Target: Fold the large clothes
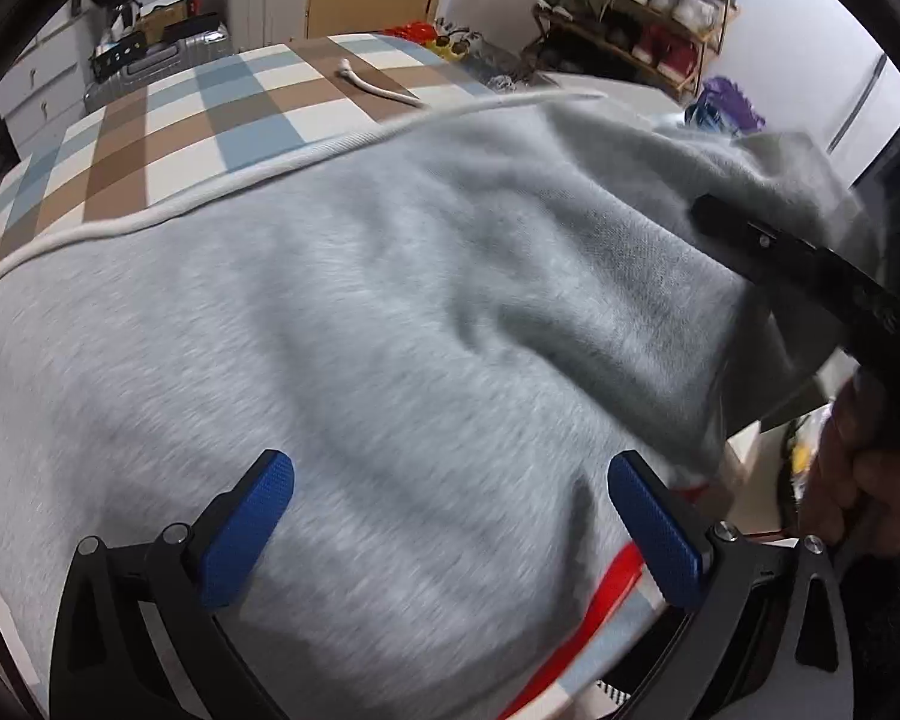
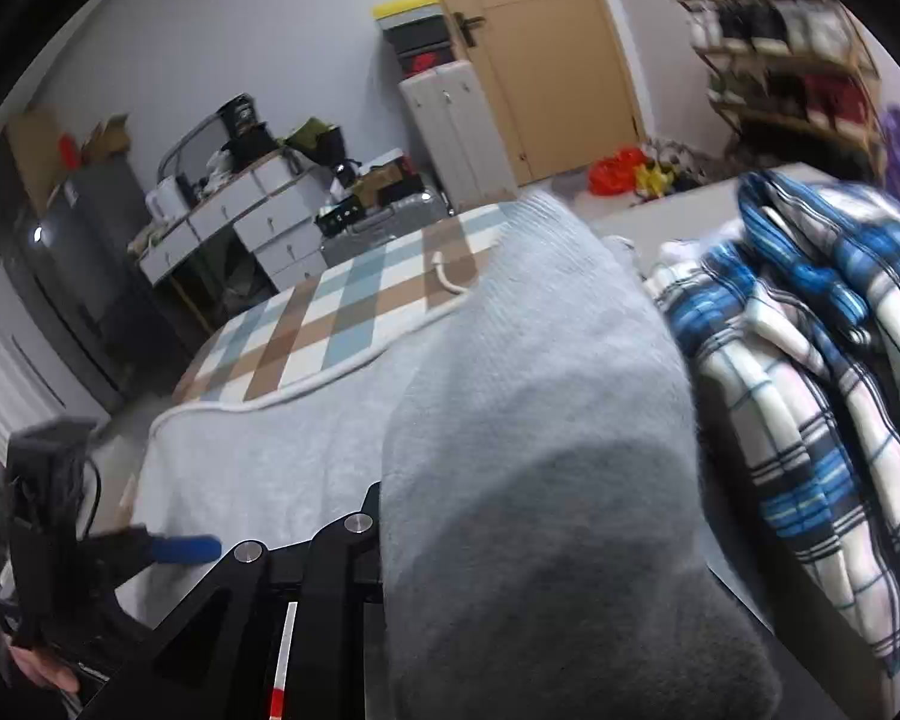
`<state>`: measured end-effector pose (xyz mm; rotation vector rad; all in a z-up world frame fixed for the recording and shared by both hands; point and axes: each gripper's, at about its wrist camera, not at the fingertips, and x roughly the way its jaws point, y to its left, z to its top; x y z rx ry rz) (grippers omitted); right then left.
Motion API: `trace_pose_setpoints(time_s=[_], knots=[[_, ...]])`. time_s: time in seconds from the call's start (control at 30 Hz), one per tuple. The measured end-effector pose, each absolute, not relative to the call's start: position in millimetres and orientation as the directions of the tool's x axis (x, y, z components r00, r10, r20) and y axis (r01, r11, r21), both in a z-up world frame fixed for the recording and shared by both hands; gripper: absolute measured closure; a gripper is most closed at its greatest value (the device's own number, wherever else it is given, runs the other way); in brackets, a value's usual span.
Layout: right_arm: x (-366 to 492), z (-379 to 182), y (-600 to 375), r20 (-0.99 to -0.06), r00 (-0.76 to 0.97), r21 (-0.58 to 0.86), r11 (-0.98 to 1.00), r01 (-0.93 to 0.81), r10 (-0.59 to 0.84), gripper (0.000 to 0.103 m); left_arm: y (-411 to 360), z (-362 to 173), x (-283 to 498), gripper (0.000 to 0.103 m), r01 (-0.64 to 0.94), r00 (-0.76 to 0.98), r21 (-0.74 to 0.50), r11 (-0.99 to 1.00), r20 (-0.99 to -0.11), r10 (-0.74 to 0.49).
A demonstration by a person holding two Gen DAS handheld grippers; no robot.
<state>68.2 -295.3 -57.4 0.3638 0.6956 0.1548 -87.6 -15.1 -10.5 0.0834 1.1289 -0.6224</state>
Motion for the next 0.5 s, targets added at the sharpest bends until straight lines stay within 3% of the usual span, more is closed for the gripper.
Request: trace_pose_setpoints(time_s=[0.13,0.27,0.4,0.5], knots=[[82,-70,-326,-0.626,0.720,0.524,0.846,0.104,0.299,0.080,-14,-16,-91,0.001,0.518,0.283,-0.211,0.829,-0.873,-0.398],[105,-91,-343,-0.711,0.626,0.556,0.801,0.222,0.320,0.077,-31,-21,-98,0.001,0.548,0.318,-0.107,0.830,-0.891,-0.325],[109,-101,-357,-0.674,0.635,0.642,0.723,0.253,0.376,0.078,-28,-21,-91,0.001,0.515,0.316,-0.129,0.847,-0.890,-0.328],[98,-94,-355,-0.649,0.683,0.616,0.758,0.214,0.335,0.081,-27,-22,-88,0.001,0.497,0.309,-0.149,0.855,-0.890,-0.334]])
